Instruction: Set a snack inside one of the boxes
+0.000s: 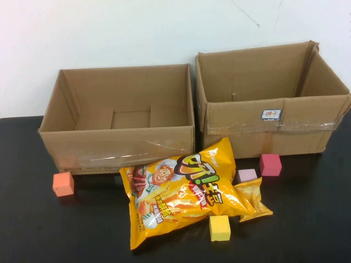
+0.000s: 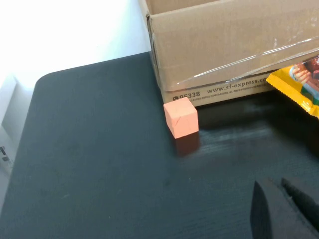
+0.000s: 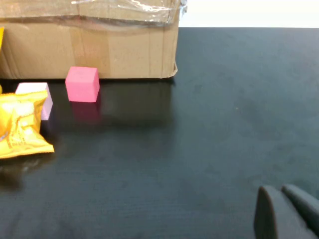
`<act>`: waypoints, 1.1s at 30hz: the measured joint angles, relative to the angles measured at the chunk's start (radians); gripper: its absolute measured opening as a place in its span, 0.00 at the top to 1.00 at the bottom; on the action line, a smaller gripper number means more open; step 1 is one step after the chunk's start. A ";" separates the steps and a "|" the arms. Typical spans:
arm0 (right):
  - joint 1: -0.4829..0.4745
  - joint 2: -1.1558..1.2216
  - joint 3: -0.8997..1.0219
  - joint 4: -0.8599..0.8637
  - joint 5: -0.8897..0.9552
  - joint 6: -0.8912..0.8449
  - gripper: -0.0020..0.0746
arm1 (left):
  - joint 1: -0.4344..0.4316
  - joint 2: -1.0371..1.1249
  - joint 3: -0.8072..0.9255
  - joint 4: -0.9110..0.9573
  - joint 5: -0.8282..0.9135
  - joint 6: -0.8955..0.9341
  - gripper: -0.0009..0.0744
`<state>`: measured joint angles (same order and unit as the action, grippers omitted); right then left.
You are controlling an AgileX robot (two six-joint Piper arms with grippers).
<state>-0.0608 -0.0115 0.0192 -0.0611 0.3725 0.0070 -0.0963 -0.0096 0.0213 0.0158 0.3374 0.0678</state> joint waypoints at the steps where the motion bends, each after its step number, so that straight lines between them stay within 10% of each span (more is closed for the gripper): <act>1: 0.000 0.000 0.000 0.000 0.000 0.000 0.98 | 0.000 0.000 0.000 0.000 0.000 0.000 0.99; 33: 0.000 0.000 0.000 0.000 0.000 0.000 0.98 | 0.000 0.000 0.000 -0.002 0.000 -0.011 0.99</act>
<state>-0.0608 -0.0115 0.0192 -0.0611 0.3725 0.0070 -0.0963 -0.0096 0.0213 0.0139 0.3374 0.0566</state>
